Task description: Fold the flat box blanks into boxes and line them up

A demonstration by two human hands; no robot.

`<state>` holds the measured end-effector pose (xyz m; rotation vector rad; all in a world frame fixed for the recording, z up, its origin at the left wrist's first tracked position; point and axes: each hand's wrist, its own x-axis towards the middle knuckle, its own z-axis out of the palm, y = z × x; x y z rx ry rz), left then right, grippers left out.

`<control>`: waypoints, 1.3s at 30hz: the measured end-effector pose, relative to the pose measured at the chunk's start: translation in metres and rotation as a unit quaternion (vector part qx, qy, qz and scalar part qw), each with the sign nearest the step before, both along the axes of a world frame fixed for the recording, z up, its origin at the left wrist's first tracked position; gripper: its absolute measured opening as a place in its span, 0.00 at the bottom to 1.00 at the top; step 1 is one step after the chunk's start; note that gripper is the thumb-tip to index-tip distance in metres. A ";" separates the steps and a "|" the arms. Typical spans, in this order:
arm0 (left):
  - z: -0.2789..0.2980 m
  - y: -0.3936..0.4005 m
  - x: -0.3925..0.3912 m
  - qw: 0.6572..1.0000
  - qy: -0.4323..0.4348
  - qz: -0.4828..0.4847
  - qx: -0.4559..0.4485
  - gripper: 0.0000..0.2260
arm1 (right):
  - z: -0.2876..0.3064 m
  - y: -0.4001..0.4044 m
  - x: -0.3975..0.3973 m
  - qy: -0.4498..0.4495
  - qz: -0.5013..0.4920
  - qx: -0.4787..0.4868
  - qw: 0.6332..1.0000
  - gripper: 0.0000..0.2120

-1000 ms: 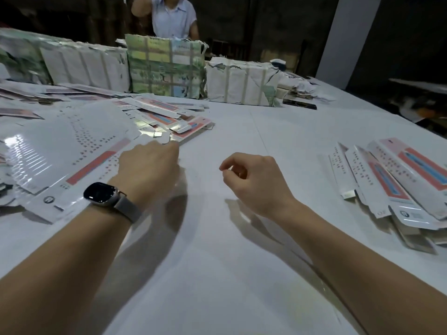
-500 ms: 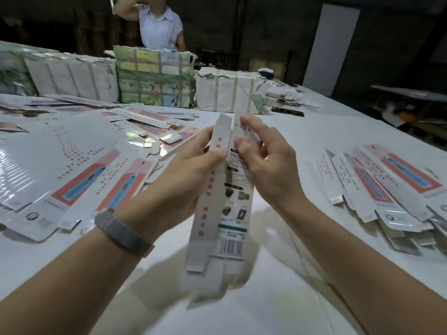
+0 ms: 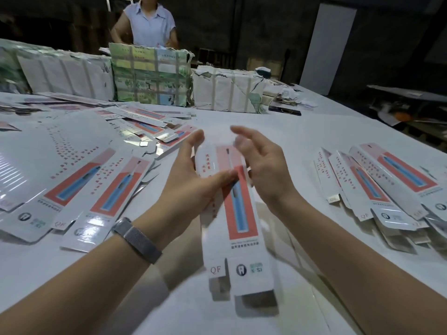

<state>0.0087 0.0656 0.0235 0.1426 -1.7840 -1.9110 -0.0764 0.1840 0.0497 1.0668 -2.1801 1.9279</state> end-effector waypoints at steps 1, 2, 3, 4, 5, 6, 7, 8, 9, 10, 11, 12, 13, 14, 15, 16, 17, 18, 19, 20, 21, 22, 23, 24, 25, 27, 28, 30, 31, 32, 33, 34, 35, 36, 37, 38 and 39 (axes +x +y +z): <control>0.000 0.000 0.000 1.000 0.007 -0.007 0.008 0.44 | -0.002 0.000 -0.002 0.033 -0.033 0.036 0.998 0.10; -0.001 -0.001 0.000 1.000 0.009 -0.017 0.018 0.45 | -0.005 0.000 -0.004 0.064 -0.062 0.068 0.994 0.10; -0.001 0.000 0.001 0.999 0.009 -0.029 0.025 0.46 | -0.007 0.000 -0.006 0.092 -0.084 0.091 0.988 0.11; -0.002 -0.001 0.001 0.999 0.005 -0.037 0.030 0.45 | -0.008 0.000 -0.007 0.119 -0.103 0.106 0.982 0.12; -0.002 -0.001 0.001 0.999 0.001 -0.045 0.031 0.41 | -0.009 0.001 -0.007 0.147 -0.118 0.114 0.975 0.13; 0.000 -0.002 0.001 0.998 -0.005 -0.053 0.029 0.34 | -0.009 0.001 -0.006 0.172 -0.129 0.116 0.970 0.13; 0.002 -0.003 0.003 0.997 -0.018 -0.065 0.028 0.26 | -0.008 0.001 -0.005 0.191 -0.138 0.116 0.965 0.13; 0.004 -0.003 0.005 0.995 -0.036 -0.084 0.040 0.19 | -0.008 0.000 -0.003 0.205 -0.143 0.118 0.961 0.13; 0.005 -0.003 0.007 0.990 -0.056 -0.108 0.065 0.16 | -0.007 -0.001 -0.001 0.212 -0.145 0.123 0.959 0.13; 0.006 -0.002 0.009 0.984 -0.071 -0.134 0.099 0.16 | -0.006 -0.002 0.001 0.212 -0.144 0.128 0.958 0.13; 0.006 -0.001 0.011 0.976 -0.081 -0.158 0.128 0.15 | -0.005 -0.003 0.003 0.205 -0.140 0.130 0.960 0.13; 0.007 0.001 0.013 0.971 -0.087 -0.174 0.142 0.14 | -0.005 -0.003 0.004 0.191 -0.134 0.128 0.964 0.12; 0.008 0.001 0.014 0.969 -0.093 -0.182 0.141 0.15 | -0.004 -0.003 0.004 0.170 -0.124 0.122 0.970 0.11; 0.009 0.000 0.015 0.969 -0.099 -0.184 0.132 0.17 | -0.002 -0.002 0.003 0.144 -0.111 0.113 0.977 0.09; 0.011 0.000 0.015 0.970 -0.099 -0.184 0.123 0.19 | -0.001 -0.001 0.003 0.119 -0.097 0.103 0.983 0.08; 0.012 0.000 0.014 0.971 -0.099 -0.184 0.118 0.18 | 0.000 0.000 0.003 0.101 -0.088 0.097 0.986 0.06; 0.013 -0.001 0.012 0.970 -0.107 -0.183 0.121 0.19 | 0.000 0.001 0.002 0.093 -0.087 0.094 0.987 0.05; 0.014 -0.002 0.011 0.968 -0.119 -0.181 0.125 0.21 | 0.000 0.001 0.000 0.090 -0.092 0.094 0.987 0.05; 0.014 -0.001 0.010 0.967 -0.131 -0.177 0.130 0.24 | -0.001 0.001 -0.001 0.090 -0.101 0.091 0.987 0.04; 0.014 -0.001 0.009 0.966 -0.138 -0.176 0.130 0.26 | -0.002 0.000 -0.001 0.091 -0.109 0.087 0.986 0.05; 0.013 0.000 0.009 0.965 -0.142 -0.177 0.128 0.27 | -0.003 -0.001 0.000 0.093 -0.114 0.084 0.986 0.06; 0.012 0.000 0.008 0.966 -0.146 -0.177 0.123 0.28 | -0.004 -0.001 0.003 0.093 -0.112 0.085 0.986 0.09; 0.013 0.001 0.009 0.966 -0.148 -0.175 0.120 0.28 | -0.005 -0.003 0.005 0.087 -0.100 0.088 0.987 0.11; 0.013 0.002 0.009 0.966 -0.149 -0.174 0.120 0.28 | -0.006 -0.004 0.007 0.076 -0.082 0.089 0.990 0.12; 0.013 0.003 0.009 0.965 -0.150 -0.175 0.122 0.29 | -0.006 -0.004 0.009 0.060 -0.067 0.089 0.992 0.12; 0.014 0.003 0.010 0.961 -0.152 -0.187 0.134 0.30 | -0.006 -0.004 0.007 0.029 -0.052 0.083 0.995 0.10; 0.014 0.003 0.010 0.958 -0.151 -0.197 0.145 0.30 | -0.004 -0.004 0.005 0.015 -0.045 0.082 0.995 0.09; 0.013 0.003 0.010 0.954 -0.150 -0.214 0.150 0.30 | 0.000 -0.001 0.003 -0.012 -0.028 0.074 0.997 0.05; 0.012 0.003 0.010 0.954 -0.150 -0.219 0.142 0.29 | 0.003 0.000 0.003 -0.030 -0.018 0.072 0.997 0.06; 0.011 0.003 0.010 0.954 -0.151 -0.224 0.130 0.30 | 0.006 0.002 0.002 -0.050 -0.006 0.074 0.996 0.07; 0.011 0.003 0.011 0.955 -0.151 -0.228 0.119 0.30 | 0.009 0.004 0.001 -0.065 0.011 0.084 0.994 0.08; 0.011 0.003 0.011 0.955 -0.151 -0.230 0.108 0.31 | 0.012 0.007 0.000 -0.075 0.029 0.097 0.992 0.09; 0.012 0.003 0.012 0.956 -0.152 -0.232 0.099 0.30 | 0.015 0.009 -0.001 -0.078 0.045 0.112 0.990 0.09; 0.012 0.003 0.012 0.956 -0.154 -0.234 0.089 0.30 | 0.018 0.012 -0.002 -0.078 0.054 0.122 0.988 0.09; 0.013 0.003 0.013 0.955 -0.156 -0.237 0.082 0.30 | 0.019 0.014 -0.003 -0.075 0.059 0.128 0.987 0.09; 0.014 0.002 0.013 0.955 -0.156 -0.240 0.077 0.29 | 0.020 0.015 -0.003 -0.073 0.062 0.128 0.987 0.08; 0.014 0.002 0.013 0.954 -0.156 -0.243 0.075 0.29 | 0.021 0.016 -0.003 -0.074 0.064 0.126 0.987 0.08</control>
